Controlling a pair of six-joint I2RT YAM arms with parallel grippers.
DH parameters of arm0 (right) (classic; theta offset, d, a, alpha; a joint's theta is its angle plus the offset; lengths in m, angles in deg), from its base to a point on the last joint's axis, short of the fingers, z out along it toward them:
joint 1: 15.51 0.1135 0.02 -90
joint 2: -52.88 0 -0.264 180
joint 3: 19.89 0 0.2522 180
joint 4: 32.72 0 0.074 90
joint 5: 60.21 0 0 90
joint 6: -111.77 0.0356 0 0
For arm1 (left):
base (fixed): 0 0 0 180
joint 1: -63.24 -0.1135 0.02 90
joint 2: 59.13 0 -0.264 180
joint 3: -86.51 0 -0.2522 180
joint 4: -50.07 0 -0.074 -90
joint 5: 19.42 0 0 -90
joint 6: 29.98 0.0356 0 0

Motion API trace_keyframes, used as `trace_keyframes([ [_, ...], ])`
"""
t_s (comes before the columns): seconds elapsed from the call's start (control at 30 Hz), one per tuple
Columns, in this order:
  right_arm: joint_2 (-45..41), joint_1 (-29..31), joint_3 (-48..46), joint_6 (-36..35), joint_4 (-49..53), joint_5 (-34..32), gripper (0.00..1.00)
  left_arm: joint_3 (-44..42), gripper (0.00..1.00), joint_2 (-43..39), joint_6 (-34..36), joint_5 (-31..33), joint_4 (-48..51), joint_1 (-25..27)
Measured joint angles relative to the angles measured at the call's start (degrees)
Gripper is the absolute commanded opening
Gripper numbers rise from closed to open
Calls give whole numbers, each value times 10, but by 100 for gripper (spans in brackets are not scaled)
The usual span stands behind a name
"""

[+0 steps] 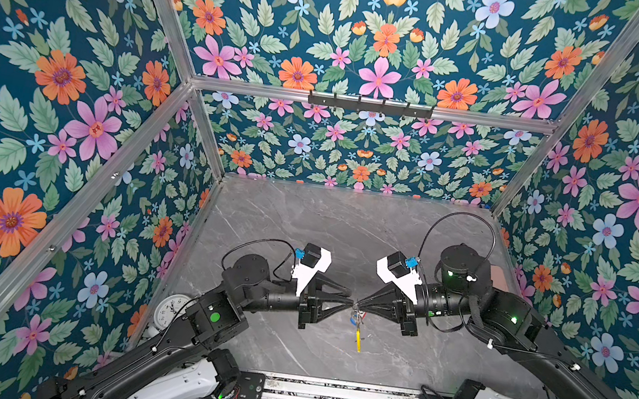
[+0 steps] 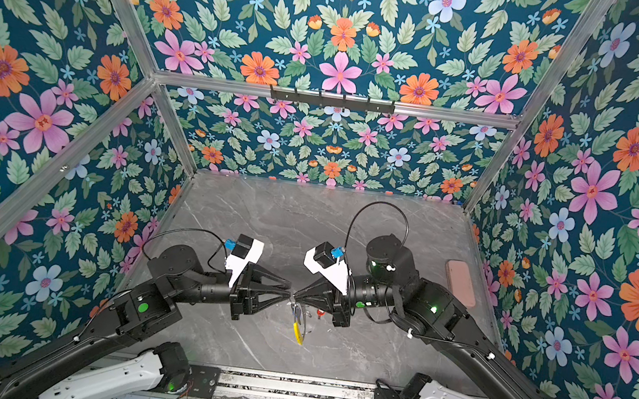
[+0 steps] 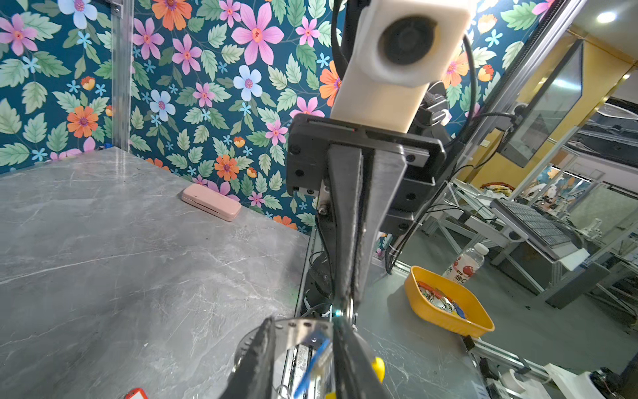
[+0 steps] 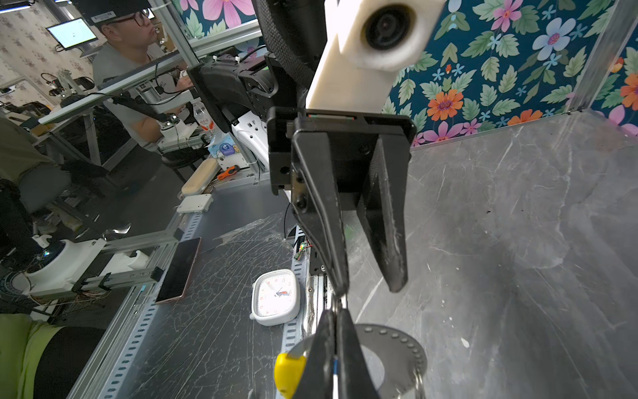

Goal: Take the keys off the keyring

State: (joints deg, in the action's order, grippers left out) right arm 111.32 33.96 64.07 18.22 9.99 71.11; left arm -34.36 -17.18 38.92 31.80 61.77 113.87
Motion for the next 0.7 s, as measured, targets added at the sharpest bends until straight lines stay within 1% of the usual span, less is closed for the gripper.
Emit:
trace_keyframes([
  [0.17, 11, -3, -3, 3, -4, 9, 0, -4, 32, -4, -2, -6, -3, 0],
  [0.37, 24, -3, 3, 9, -17, 20, 0, -4, 23, 12, -10, -21, -12, -1],
  [0.47, 26, -3, 3, 11, -21, 20, 0, -5, 18, 11, -10, -29, -15, -1],
  [0.67, 26, -3, 3, 19, -21, 17, 0, -10, 1, 9, -12, -36, -26, -1],
  [0.7, 26, -3, 2, 20, -22, 16, 0, -12, 0, 9, -13, -39, -30, -1],
])
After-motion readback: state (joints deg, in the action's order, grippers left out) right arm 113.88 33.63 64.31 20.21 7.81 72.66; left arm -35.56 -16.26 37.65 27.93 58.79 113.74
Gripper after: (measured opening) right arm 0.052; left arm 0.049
